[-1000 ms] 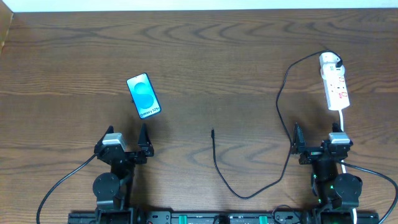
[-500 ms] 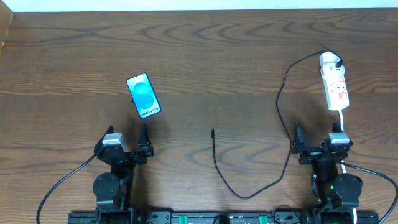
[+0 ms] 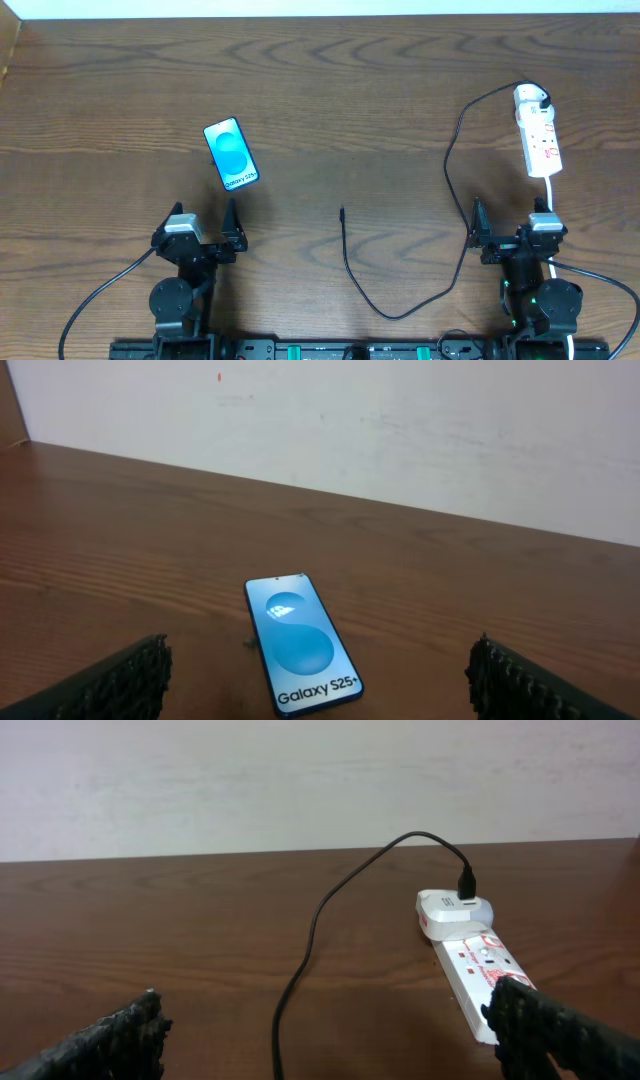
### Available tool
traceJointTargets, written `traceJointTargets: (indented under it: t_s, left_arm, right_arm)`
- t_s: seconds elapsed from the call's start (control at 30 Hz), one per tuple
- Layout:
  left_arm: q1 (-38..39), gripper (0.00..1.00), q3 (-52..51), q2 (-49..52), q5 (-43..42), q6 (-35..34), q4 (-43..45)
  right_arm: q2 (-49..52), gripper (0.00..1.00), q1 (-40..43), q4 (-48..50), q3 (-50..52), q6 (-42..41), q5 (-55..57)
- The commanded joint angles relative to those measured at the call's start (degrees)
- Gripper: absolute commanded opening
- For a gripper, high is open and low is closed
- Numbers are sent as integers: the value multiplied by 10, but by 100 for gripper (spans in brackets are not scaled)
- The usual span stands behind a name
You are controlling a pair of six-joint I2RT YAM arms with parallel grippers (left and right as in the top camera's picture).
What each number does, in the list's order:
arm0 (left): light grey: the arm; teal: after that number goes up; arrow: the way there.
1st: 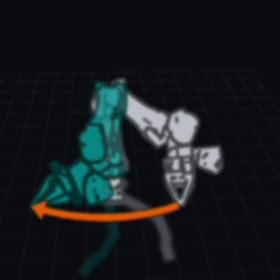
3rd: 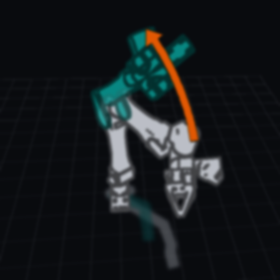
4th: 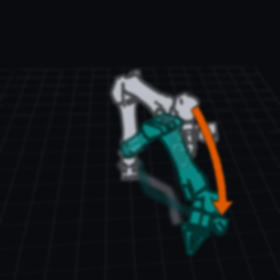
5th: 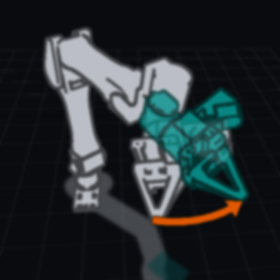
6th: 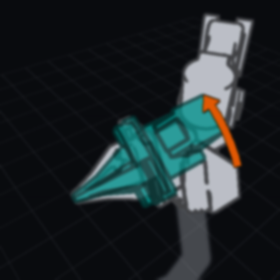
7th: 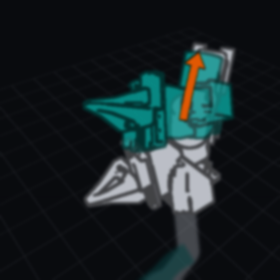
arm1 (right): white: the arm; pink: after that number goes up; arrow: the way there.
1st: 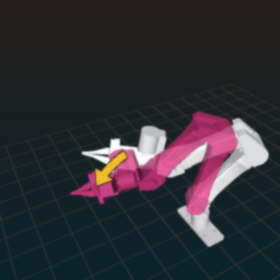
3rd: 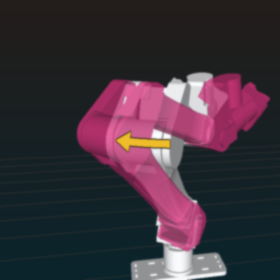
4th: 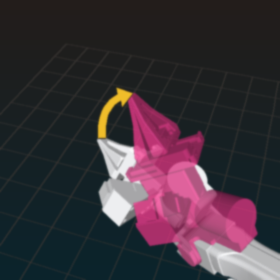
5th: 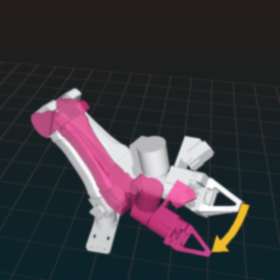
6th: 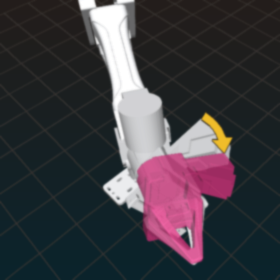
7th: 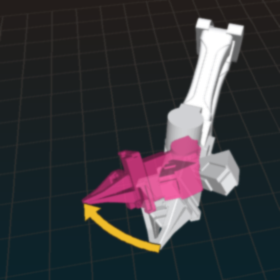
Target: Plug charger to phone and switch on socket
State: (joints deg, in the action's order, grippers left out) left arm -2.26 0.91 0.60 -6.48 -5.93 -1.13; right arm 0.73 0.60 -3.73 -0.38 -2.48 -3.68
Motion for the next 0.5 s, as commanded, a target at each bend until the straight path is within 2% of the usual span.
traceJointTargets:
  t_s: [0.0, 0.47]
  left_arm:
    - [-3, 95, -7, -4, -10, 3, -23]
    - [-3, 95, 18, -3, -10, 4, -47]
  right_arm:
    - [-3, 99, -11, -3, 1, 6, -3]
    - [-3, 99, -11, -3, 1, 6, -3]
